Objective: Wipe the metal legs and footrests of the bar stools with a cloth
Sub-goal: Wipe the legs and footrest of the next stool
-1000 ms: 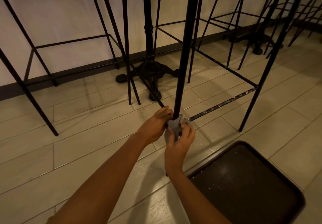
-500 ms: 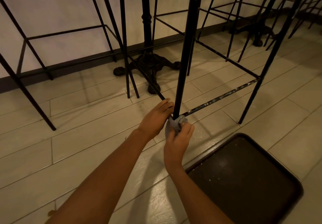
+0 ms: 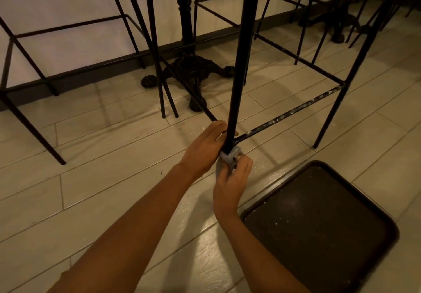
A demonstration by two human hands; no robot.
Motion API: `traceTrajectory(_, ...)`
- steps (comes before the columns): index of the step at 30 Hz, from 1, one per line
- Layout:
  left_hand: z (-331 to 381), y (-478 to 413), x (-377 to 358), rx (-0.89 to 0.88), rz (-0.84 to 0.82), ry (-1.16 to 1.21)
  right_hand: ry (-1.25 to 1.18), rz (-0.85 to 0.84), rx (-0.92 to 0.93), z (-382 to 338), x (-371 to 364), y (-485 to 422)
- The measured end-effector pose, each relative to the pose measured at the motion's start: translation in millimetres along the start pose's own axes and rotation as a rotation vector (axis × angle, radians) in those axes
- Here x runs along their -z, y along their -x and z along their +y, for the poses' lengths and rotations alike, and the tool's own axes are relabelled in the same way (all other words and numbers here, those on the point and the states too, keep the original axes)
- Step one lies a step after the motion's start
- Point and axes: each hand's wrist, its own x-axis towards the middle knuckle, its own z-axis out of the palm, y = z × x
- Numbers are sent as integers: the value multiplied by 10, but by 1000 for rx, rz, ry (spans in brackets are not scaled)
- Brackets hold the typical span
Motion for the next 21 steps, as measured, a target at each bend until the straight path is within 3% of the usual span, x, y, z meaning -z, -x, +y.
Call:
traceTrajectory(11,11,38,-15,-17,-31,70,-63,-71,-86,170,86,81)
traceTrajectory(21,-12,36,-62,-23,-5,99,40,10,-54,287,64,195)
